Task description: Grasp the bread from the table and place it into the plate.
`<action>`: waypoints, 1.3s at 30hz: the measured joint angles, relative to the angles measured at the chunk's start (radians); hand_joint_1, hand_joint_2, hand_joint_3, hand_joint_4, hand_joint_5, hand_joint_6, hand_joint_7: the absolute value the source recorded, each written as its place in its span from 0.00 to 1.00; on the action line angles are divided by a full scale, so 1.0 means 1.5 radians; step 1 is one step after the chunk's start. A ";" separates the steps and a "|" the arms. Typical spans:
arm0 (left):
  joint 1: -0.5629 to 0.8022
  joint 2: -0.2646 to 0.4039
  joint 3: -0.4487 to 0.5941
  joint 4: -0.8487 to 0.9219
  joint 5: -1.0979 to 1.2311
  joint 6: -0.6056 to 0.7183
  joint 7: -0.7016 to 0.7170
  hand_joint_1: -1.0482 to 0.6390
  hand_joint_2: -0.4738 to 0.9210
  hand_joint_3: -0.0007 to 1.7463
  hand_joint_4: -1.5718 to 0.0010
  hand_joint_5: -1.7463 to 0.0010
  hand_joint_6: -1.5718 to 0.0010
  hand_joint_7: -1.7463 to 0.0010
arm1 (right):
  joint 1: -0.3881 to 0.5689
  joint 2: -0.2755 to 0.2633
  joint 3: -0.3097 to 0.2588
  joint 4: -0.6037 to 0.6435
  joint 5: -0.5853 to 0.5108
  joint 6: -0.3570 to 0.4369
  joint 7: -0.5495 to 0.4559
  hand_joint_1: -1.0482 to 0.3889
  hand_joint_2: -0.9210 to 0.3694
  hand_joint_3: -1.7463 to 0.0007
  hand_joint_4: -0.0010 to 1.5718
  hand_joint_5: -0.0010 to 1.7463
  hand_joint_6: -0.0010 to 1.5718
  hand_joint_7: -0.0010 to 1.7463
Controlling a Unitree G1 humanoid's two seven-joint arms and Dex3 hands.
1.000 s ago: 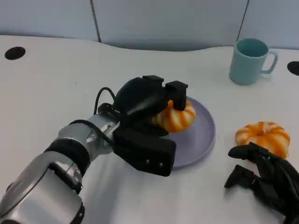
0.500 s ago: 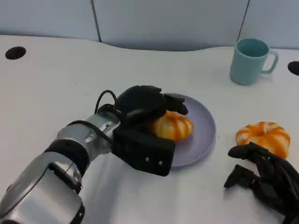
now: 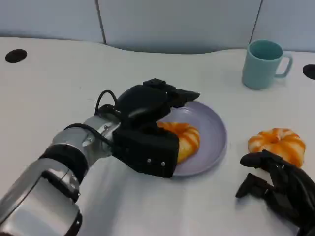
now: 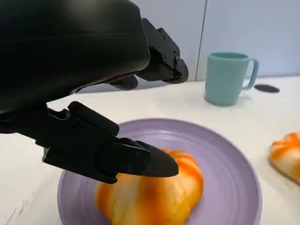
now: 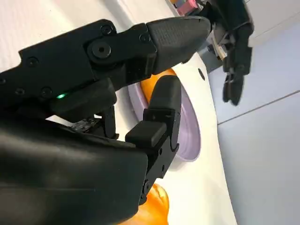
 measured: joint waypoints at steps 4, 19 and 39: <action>0.005 0.017 0.017 -0.010 -0.010 -0.017 0.001 0.22 1.00 0.20 0.99 0.79 0.87 1.00 | -0.001 0.000 0.000 0.001 0.000 0.000 -0.001 0.41 0.00 0.91 0.41 0.81 0.41 0.57; 0.242 -0.037 0.282 -0.171 -0.475 -0.088 -0.353 0.30 1.00 0.16 0.88 0.60 0.76 0.96 | -0.010 0.000 -0.002 0.021 0.000 -0.011 0.012 0.42 0.00 0.90 0.41 0.82 0.41 0.56; 0.595 -0.148 0.432 -0.732 -0.855 0.359 -0.393 0.40 1.00 0.11 0.57 0.26 0.57 0.57 | -0.013 0.001 -0.003 0.026 -0.002 -0.009 0.010 0.42 0.00 0.91 0.40 0.82 0.42 0.56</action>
